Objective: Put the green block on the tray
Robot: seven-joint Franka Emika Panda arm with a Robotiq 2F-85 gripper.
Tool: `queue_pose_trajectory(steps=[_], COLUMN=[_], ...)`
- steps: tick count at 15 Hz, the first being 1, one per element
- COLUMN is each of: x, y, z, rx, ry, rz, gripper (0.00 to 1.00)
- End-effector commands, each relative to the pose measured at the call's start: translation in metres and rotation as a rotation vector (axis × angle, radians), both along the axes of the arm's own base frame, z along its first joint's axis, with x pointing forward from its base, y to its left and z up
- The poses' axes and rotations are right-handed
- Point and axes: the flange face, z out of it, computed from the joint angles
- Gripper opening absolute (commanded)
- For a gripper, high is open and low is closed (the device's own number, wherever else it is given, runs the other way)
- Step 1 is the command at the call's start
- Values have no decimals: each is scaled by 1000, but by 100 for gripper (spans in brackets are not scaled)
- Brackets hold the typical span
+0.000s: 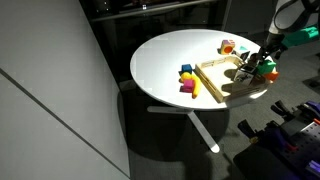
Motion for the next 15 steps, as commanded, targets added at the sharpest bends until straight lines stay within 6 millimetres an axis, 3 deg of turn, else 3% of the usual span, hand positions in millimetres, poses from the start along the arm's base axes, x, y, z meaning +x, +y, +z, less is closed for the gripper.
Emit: queue_pose_trajectory(steps=[1, 3, 4, 6, 10, 15], x=[8, 9, 9, 9, 7, 5], y=[2, 3, 4, 6, 5, 12], z=[-8, -12, -12, -5, 20, 64], rx=[-28, -31, -32, -39, -70, -108], ry=[4, 15, 20, 19, 19, 1], rz=[-2, 2, 2, 4, 9, 28], gripper=[100, 100, 75, 66, 32, 28])
